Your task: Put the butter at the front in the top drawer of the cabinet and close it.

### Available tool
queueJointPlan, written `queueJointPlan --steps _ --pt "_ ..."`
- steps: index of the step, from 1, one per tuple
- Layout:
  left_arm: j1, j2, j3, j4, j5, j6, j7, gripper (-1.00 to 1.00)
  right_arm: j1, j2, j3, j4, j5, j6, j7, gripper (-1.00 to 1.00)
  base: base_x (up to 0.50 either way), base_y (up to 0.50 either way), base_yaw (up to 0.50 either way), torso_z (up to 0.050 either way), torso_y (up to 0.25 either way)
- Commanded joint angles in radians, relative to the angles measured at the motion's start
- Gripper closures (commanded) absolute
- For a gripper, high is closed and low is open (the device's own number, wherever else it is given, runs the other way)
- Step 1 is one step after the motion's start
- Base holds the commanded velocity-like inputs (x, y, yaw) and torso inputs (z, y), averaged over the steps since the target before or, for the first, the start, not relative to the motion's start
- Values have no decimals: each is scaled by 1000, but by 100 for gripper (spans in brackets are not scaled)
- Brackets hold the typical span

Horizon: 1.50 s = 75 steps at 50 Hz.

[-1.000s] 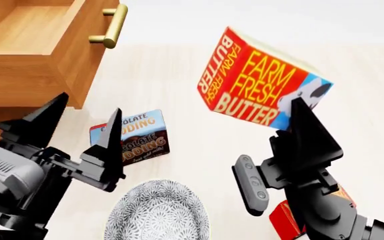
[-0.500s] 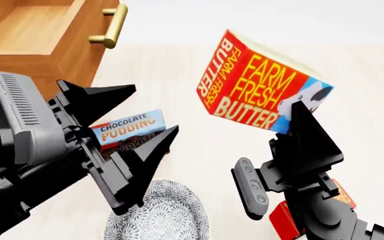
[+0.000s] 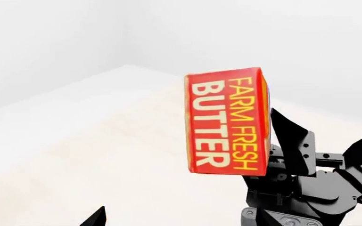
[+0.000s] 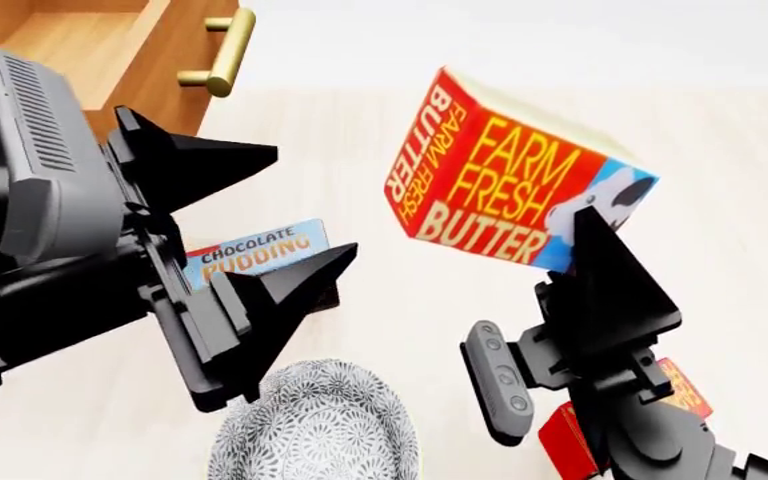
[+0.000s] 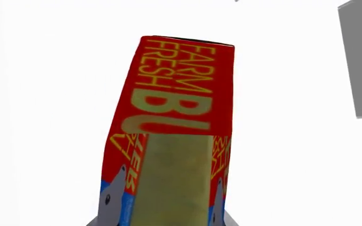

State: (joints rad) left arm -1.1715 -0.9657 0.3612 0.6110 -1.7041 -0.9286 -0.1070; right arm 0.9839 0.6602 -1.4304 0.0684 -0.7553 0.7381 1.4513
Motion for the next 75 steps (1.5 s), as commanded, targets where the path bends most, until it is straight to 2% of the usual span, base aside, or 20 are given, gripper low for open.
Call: queueJointPlan --steps 1,16,40,75 --pt "-130 22 41 -57 -32 -71 -17 -100 3 5 10 -17 -32 26 -11 100 0 0 0 0 0" --pt "-207 57 80 -56 -98 -107 -70 -100 -4 2 32 8 -25 12 -5 100 0 0 0 0 1" --pt "-252 30 62 1 -221 -88 -118 -100 -14 -12 50 28 -38 2 -15 100 0 0 0 0 0" --pt "-265 138 131 -49 -137 -100 -114 -100 -43 9 63 -12 -86 15 -31 100 1 0 0 0 0"
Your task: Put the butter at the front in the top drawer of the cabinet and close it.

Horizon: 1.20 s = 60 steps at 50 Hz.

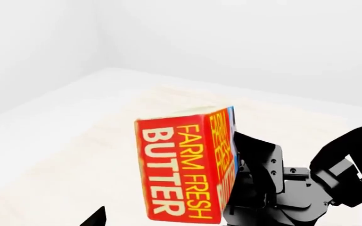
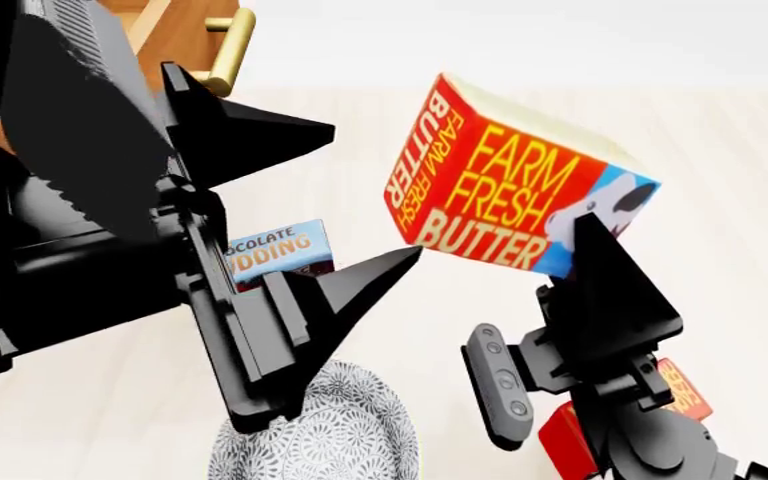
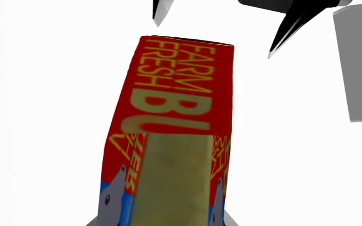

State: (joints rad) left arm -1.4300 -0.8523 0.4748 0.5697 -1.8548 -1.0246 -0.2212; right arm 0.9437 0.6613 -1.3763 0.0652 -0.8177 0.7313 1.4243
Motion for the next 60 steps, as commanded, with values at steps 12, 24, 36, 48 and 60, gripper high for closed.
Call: queueJointPlan --steps 12,24,36,48,60 --pt "-12 50 33 -18 33 -6 8 -100 -8 13 15 -16 -34 23 -12 100 0 0 -1 0 0" --pt "-9 80 51 -48 84 -9 36 -100 -21 12 25 -4 -29 13 -3 100 0 0 -1 0 0" --pt "1 100 61 -76 120 -3 71 -100 -27 13 30 -9 -44 18 -9 100 0 -1 -1 0 0" --pt "4 114 72 -84 145 0 88 -100 -34 11 38 -7 -49 15 -8 100 0 -1 -1 0 0" --pt "9 136 89 -97 176 2 106 -100 -48 21 49 -19 -52 18 -9 100 -1 -1 -1 0 0"
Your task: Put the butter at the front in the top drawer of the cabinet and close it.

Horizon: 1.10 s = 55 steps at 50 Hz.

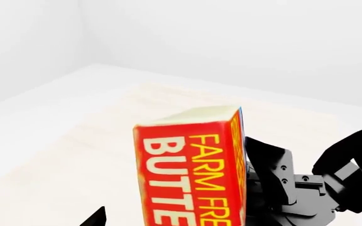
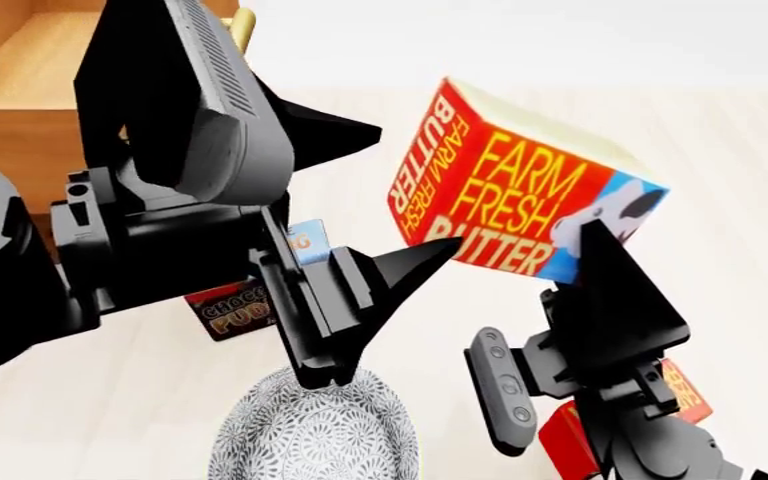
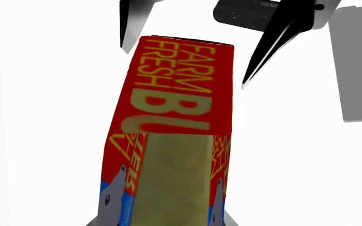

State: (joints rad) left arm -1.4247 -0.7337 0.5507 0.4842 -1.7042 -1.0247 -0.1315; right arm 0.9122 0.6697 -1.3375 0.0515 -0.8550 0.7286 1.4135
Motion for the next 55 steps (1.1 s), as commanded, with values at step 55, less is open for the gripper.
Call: queueJointPlan --steps 55 --pt "11 95 75 -74 135 21 98 -100 -52 17 43 -4 -37 14 -5 100 -1 -1 -2 0 0"
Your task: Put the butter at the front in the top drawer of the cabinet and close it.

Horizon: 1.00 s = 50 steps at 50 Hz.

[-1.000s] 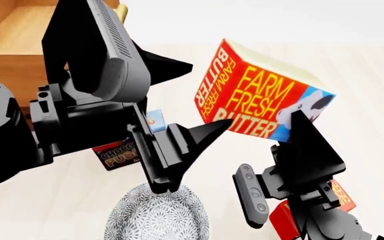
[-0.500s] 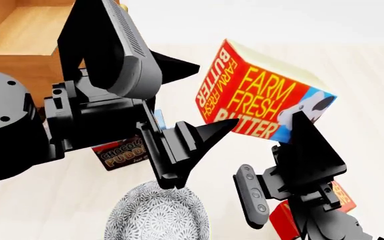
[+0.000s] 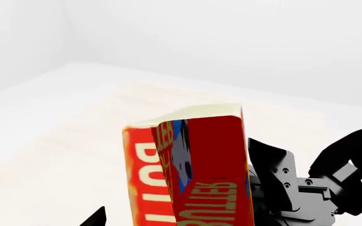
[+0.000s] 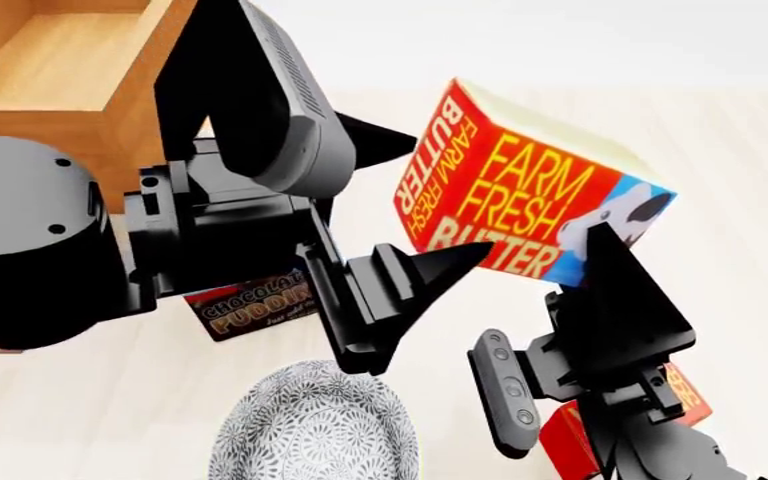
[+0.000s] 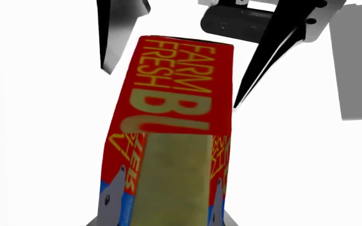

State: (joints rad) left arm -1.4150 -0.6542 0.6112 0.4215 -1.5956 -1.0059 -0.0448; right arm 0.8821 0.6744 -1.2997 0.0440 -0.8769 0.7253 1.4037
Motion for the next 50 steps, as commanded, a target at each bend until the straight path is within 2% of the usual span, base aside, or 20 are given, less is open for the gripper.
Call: queueJointPlan --steps 1,48,49,50 --pt "2 16 16 -12 29 3 13 -100 -22 13 6 4 -16 17 4 100 0 0 -4 0 0" --pt "-10 56 23 -72 28 29 -20 -100 -56 -1 34 33 -22 -4 17 100 1 -1 -1 -1 -2" --pt "-8 57 23 -74 30 30 -24 100 -56 0 35 32 -22 -4 16 100 0 0 0 -10 -11" --pt "-7 56 23 -71 31 32 -25 100 -57 0 35 31 -23 -4 15 100 0 0 0 0 0"
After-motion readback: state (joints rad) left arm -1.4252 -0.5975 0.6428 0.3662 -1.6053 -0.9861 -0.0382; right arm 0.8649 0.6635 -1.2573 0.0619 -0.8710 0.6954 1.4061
